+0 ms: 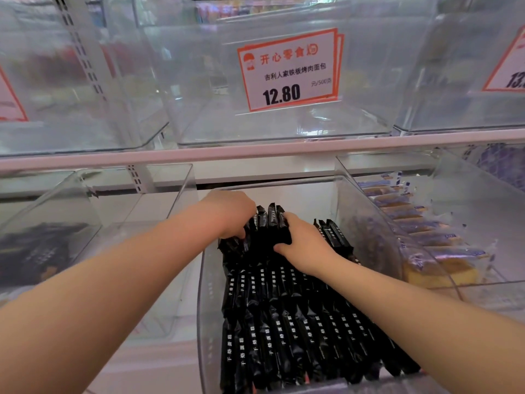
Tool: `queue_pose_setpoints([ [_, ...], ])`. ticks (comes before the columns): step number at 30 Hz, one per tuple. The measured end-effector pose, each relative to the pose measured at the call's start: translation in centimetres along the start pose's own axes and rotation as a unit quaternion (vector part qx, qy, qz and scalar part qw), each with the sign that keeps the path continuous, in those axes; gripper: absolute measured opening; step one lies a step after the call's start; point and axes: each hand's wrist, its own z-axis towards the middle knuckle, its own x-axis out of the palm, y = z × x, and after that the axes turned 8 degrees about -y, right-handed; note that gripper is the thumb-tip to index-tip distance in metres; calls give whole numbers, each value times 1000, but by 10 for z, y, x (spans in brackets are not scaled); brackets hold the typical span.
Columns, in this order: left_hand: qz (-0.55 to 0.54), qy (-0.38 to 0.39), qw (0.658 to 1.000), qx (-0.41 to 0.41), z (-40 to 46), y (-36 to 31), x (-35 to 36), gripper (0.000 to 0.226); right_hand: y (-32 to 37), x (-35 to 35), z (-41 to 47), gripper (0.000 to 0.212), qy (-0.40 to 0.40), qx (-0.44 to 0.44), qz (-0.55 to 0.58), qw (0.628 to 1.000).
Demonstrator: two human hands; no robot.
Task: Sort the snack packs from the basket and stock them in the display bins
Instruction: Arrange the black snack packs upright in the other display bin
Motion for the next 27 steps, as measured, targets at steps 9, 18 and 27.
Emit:
queue_pose_setpoints([
  [9, -74, 34, 997, -9, -13, -4, 3, 54, 7, -1, 6, 76, 55, -66, -52, 995],
  [18, -9, 35, 999, -30, -11, -11, 4, 45, 4, 1, 3, 71, 9, -175, -188, 966],
  [27, 39, -24, 999, -4, -34, -16, -6, 36, 14, -26, -2, 75, 82, -176, -198, 961],
])
